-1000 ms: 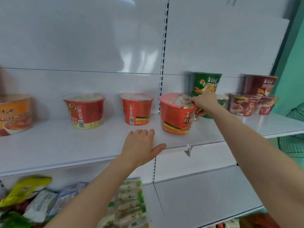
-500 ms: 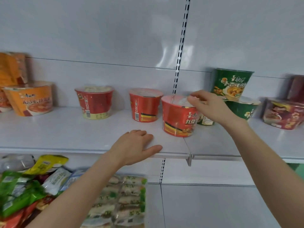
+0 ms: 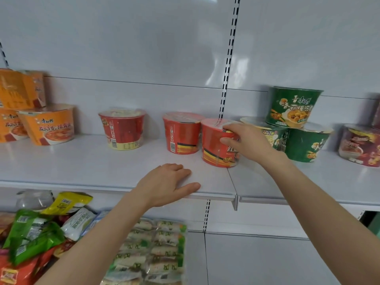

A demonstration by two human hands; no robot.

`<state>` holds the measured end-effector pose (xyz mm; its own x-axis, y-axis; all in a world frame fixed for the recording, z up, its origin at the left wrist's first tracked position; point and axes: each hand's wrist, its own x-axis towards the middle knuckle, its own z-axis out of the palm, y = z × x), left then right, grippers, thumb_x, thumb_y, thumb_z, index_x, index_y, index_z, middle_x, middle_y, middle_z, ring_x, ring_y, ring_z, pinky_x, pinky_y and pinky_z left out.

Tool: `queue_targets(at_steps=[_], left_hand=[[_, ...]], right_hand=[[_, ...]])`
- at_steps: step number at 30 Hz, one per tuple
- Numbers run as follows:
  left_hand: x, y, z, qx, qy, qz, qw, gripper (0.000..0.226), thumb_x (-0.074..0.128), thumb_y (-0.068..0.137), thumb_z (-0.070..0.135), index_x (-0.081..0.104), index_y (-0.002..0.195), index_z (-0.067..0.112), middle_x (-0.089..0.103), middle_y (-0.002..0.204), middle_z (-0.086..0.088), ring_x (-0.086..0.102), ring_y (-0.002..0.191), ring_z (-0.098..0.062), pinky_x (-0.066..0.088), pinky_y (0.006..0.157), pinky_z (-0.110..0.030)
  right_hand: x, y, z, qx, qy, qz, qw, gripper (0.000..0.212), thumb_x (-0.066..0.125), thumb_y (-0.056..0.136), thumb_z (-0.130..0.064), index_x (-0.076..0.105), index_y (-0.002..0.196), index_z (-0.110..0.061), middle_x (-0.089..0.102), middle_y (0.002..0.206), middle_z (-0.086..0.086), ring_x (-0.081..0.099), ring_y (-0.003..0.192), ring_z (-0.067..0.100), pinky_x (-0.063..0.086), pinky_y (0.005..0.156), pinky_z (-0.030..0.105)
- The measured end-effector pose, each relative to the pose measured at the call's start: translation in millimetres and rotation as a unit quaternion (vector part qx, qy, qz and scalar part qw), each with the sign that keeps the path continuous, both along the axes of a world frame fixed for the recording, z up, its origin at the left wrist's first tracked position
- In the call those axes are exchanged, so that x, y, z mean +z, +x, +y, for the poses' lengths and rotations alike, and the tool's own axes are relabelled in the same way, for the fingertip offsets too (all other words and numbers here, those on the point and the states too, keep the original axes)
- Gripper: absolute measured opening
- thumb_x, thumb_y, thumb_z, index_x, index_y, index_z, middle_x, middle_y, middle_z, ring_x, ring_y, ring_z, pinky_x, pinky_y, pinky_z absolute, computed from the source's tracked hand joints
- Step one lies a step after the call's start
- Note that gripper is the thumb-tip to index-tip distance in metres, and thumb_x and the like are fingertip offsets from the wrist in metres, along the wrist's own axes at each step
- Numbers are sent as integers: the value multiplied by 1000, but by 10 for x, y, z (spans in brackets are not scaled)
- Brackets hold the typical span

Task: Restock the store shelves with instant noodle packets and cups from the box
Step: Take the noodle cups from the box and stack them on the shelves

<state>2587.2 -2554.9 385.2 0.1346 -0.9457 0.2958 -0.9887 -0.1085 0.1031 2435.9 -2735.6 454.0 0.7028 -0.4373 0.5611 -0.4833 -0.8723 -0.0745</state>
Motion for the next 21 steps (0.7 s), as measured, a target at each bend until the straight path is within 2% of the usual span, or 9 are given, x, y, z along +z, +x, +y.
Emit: queue_targets(at_steps=[6,11,15,17,21], left_hand=[[21,-31,14,9,8,2,1000,105,0,58,79,49,131,22,53,130,-3,45,122,-18,35,100,-30],[31,-37,19,9,13,13,1000,106,1,58,81,49,131,21,53,131,-4,45,123,-19,34,101,-30],[28,-39,22,17,26,10,999,103,11,62,86,46,134,23,51,134,-2,43,125,-17,32,102,-29],[31,-44,25,16,23,11,1000,100,6,61,79,45,135,24,49,136,0,42,126,-16,31,102,-27],[38,-55,33,17,22,17,999,101,5,60,77,45,135,24,48,137,0,41,126,-16,31,102,-26]], right_hand=[[2,68,-77,-4,18,4,1000,37,57,88,-33,56,121,-16,60,117,5,54,103,21,32,74,24],[7,85,-90,-1,33,3,999,39,57,88,-32,55,123,-15,60,119,7,55,105,24,38,79,28],[10,134,-75,13,46,6,999,38,57,89,-32,55,122,-15,61,118,7,56,103,24,40,79,29],[10,175,-63,20,55,10,998,38,56,89,-32,55,123,-16,62,117,7,57,102,24,42,80,30],[28,216,-59,29,72,11,997,35,57,89,-30,56,120,-14,63,114,8,58,99,23,44,82,32]])
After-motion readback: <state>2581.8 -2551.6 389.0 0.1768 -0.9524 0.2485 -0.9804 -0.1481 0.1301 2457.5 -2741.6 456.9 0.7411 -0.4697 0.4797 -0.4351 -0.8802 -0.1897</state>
